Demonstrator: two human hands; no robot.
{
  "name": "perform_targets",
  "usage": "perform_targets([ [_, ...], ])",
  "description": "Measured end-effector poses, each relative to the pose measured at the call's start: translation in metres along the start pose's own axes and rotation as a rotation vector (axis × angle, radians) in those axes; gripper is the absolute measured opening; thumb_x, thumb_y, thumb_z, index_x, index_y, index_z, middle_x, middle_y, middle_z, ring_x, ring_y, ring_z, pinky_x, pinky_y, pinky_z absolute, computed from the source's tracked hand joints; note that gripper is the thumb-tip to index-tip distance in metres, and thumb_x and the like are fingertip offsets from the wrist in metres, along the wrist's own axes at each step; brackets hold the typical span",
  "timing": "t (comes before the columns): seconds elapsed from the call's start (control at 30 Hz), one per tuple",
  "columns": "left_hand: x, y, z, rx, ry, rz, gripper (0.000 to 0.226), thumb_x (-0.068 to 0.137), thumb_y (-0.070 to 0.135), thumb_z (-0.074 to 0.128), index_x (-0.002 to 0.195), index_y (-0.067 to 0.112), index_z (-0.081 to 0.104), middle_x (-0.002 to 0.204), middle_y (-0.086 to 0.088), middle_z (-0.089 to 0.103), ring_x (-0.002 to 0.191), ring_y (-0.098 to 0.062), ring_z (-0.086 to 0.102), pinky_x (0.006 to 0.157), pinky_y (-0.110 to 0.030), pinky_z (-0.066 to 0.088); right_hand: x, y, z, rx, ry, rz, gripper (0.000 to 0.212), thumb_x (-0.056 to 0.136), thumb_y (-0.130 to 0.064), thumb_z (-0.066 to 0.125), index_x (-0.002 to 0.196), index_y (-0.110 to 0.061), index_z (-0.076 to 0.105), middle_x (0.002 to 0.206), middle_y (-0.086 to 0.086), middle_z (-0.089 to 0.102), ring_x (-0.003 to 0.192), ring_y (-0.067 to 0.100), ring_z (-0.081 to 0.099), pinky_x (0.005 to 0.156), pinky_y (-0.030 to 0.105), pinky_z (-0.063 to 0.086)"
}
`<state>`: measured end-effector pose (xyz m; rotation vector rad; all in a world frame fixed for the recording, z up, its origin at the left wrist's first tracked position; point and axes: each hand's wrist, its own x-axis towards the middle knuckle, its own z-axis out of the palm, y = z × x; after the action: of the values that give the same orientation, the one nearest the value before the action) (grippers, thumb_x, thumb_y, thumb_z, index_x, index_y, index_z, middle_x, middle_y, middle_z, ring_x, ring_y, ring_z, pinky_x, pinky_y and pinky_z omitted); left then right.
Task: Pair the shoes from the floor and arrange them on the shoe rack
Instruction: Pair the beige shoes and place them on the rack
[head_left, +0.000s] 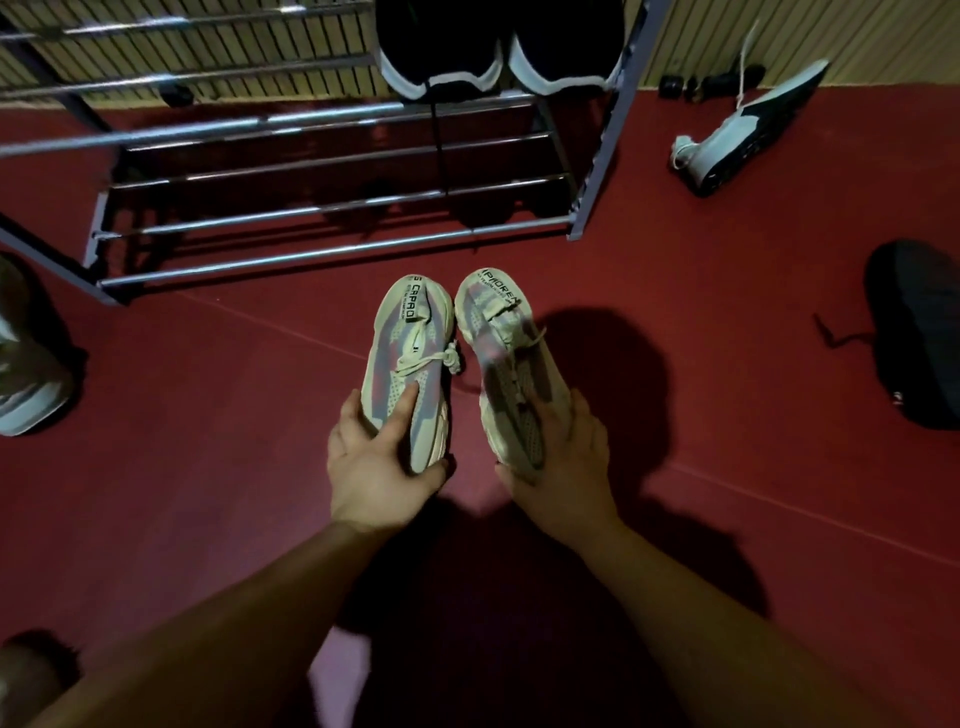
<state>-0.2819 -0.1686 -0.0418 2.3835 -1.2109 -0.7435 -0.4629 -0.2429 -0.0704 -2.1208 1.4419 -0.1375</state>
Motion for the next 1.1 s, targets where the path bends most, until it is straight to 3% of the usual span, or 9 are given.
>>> perform_targets([
  [0.17,0.009,0.011,-0.025,-0.222,0.115,0.105,0.075,0.060,0.051,0.061,0.127,0.061,0.027,0.151,0.001,0.015,0.138,-0.022,0.017,0.110,-0.026,0.015,0.026,-0.020,-0.024,0.111,0.244,-0.099,0.084,0.073,-0.060,0.045,0.139,-0.008,0.042,0.144,0.022,0.036,0.133,0.032,0.028,0.106,0.035,0.018],
  [0.33,0.051,0.025,-0.051,-0.304,0.214,0.129,0.071,0.069,0.045,0.069,0.129,0.057,0.033,0.153,0.000,0.013,0.139,-0.022,0.015,0.108,-0.023,0.012,0.040,-0.020,-0.038,0.064,0.254,-0.154,0.076,0.078,-0.055,0.046,0.138,-0.009,0.043,0.141,0.024,0.041,0.131,0.025,0.028,0.104,0.033,0.018],
  [0.43,0.085,0.032,-0.063,-0.362,0.251,0.083,0.071,0.076,0.032,0.074,0.133,0.052,0.038,0.153,-0.002,0.013,0.140,-0.024,0.017,0.115,-0.031,0.017,0.043,-0.018,-0.053,0.167,0.202,-0.152,0.078,0.076,-0.058,0.047,0.143,-0.020,0.037,0.145,0.009,0.041,0.136,0.024,0.032,0.110,0.040,0.026],
  [0.53,0.112,0.036,-0.071,-0.392,0.271,0.060,0.072,0.072,0.040,0.074,0.132,0.054,0.038,0.153,-0.002,0.013,0.140,-0.024,0.023,0.116,-0.038,0.023,0.043,-0.029,-0.070,0.321,0.221,-0.138,0.072,0.074,-0.057,0.048,0.139,-0.028,0.039,0.138,-0.022,0.037,0.136,0.010,0.031,0.110,0.030,0.025],
  [0.67,0.149,0.050,-0.078,-0.361,0.289,0.030,0.071,0.071,0.043,0.073,0.134,0.052,0.040,0.154,-0.006,0.014,0.139,-0.026,0.026,0.116,-0.037,0.024,0.037,-0.047,-0.079,0.614,0.206,-0.112,0.034,0.074,-0.039,0.061,0.105,-0.052,0.056,0.117,-0.045,0.040,0.125,-0.012,0.036,0.095,-0.002,0.026],
  [0.77,0.171,0.067,-0.080,-0.303,0.273,-0.013,0.070,0.076,0.043,0.069,0.138,0.047,0.037,0.155,-0.011,0.012,0.140,-0.031,0.021,0.116,-0.033,0.021,0.033,-0.065,-0.089,0.805,0.222,-0.166,0.031,0.078,-0.029,0.062,0.086,-0.059,0.065,0.113,-0.050,0.046,0.112,-0.025,0.042,0.088,-0.002,0.031],
  [0.87,0.187,0.079,-0.074,-0.155,0.177,-0.063,0.073,0.078,0.049,0.065,0.142,0.045,0.030,0.155,-0.014,0.007,0.139,-0.038,0.019,0.115,-0.032,0.019,0.064,-0.076,-0.091,0.490,0.376,-0.284,0.041,0.083,-0.041,0.049,0.123,-0.036,0.060,0.138,-0.013,0.050,0.130,0.004,0.044,0.104,0.031,0.033],
  [0.97,0.192,0.080,-0.068,0.075,-0.031,-0.065,0.085,0.077,0.058,0.062,0.146,0.045,0.014,0.155,-0.020,-0.008,0.141,-0.042,0.012,0.116,-0.037,0.017,0.130,-0.070,-0.078,0.009,0.461,-0.211,0.050,0.083,-0.043,0.047,0.112,-0.008,0.068,0.121,0.018,0.062,0.126,0.036,0.049,0.096,0.051,0.035],
  [1.1,0.190,0.064,-0.075,0.183,-0.179,0.023,0.118,0.058,0.066,0.074,0.147,0.045,0.000,0.152,-0.021,-0.022,0.143,-0.041,-0.001,0.118,-0.036,0.012,0.183,-0.052,-0.050,-0.254,0.071,0.006,0.061,0.089,-0.046,0.045,0.142,-0.018,0.039,0.152,0.016,0.026,0.143,0.033,0.018,0.114,0.048,0.012],
])
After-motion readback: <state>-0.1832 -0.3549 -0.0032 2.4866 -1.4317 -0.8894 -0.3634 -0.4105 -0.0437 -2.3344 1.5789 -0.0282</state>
